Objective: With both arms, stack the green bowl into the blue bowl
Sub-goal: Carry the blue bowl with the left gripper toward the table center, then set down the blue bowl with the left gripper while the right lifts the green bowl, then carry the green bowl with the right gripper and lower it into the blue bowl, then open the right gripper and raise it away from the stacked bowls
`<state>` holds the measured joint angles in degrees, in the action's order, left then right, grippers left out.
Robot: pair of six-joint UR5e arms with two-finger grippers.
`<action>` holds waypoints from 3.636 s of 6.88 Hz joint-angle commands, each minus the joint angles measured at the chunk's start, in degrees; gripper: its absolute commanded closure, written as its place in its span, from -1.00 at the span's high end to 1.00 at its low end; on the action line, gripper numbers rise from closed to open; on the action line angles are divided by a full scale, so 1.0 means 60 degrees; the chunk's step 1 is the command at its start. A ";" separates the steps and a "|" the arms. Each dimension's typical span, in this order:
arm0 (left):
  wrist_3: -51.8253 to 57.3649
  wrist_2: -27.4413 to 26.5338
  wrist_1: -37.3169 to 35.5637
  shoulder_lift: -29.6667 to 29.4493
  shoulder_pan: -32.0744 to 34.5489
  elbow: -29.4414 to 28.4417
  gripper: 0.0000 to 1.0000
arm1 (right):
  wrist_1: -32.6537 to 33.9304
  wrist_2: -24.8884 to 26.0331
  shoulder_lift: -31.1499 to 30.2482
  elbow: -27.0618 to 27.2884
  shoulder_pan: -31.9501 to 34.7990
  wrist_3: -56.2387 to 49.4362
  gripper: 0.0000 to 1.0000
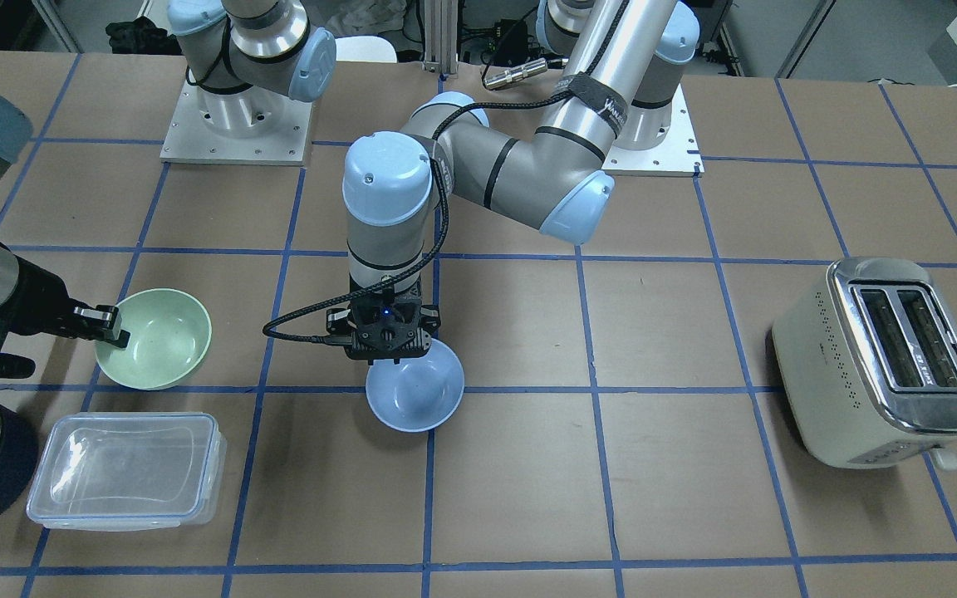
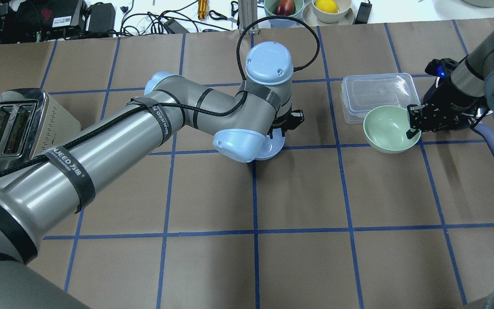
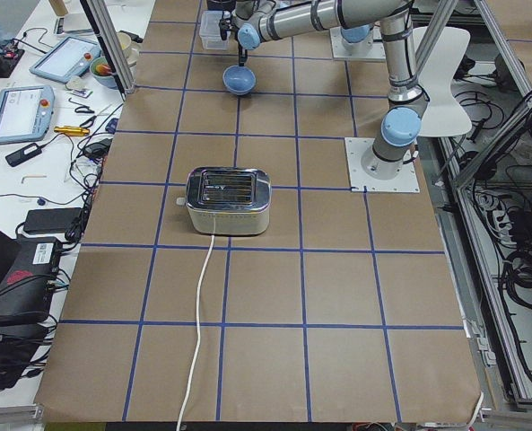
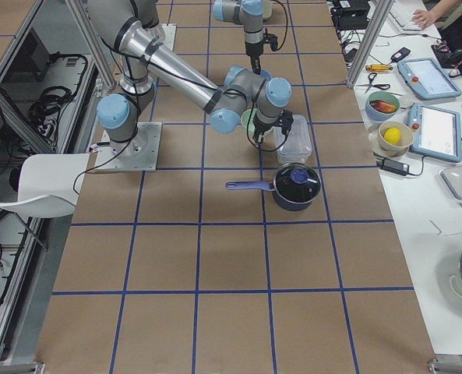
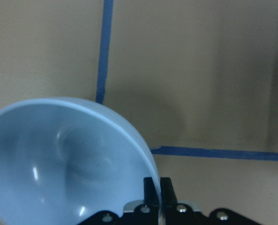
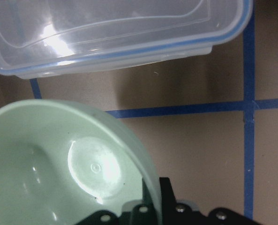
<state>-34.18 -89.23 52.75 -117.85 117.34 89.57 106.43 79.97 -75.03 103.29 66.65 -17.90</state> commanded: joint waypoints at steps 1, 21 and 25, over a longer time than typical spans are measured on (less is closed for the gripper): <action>0.0580 -0.0040 0.0215 0.0682 -0.0611 -0.0176 1.00 | 0.0015 -0.0071 -0.0121 -0.0017 0.0387 0.0039 -1.00; 0.6576 0.0180 0.6721 0.4465 -0.5186 -0.1070 1.00 | -0.2381 0.1716 -0.1682 -0.2449 0.3819 0.5063 1.00; 0.6576 0.0165 0.6706 0.4524 -0.5157 -0.0939 1.00 | -0.2870 0.1833 -0.2376 -0.2376 0.3863 0.5019 1.00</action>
<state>5.27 -88.21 93.00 -90.84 86.35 83.77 89.61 91.10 -88.46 88.93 89.78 12.28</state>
